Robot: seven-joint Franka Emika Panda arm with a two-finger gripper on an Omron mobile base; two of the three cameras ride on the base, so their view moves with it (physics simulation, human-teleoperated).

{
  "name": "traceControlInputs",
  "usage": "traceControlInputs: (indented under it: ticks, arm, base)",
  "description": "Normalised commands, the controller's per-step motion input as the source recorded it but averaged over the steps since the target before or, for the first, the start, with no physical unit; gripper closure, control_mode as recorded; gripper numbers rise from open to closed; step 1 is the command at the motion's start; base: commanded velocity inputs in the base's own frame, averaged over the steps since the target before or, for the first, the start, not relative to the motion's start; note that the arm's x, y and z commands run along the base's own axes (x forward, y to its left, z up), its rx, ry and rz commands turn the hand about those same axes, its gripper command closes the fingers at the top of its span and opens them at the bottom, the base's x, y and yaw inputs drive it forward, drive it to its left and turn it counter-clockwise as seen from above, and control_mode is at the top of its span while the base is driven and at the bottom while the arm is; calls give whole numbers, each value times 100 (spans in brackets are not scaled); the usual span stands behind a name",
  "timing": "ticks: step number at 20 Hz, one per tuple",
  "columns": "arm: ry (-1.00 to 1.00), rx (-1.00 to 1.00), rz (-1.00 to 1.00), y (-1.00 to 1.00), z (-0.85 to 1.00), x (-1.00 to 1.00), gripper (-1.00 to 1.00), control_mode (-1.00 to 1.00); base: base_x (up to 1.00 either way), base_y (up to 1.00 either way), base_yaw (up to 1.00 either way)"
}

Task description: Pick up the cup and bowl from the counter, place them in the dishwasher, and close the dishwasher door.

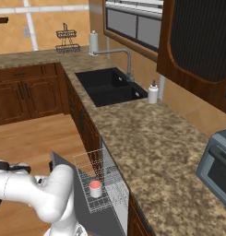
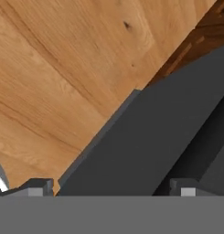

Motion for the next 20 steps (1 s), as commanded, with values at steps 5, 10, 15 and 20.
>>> traceControlInputs:
  ticks: [5,10,15,20]
  arm:
    - [-1,-91,-14,38,-53,2,-100,-100]
    - [-2,-92,-17,5,-51,28,-100,-100]
    - [-5,-96,-20,0,-38,49,-100,-100]
    - [-7,-95,-23,-18,-29,58,-100,-100]
  base:
    - [0,0,0]
    - [0,0,0]
    - [0,0,0]
    - [0,0,0]
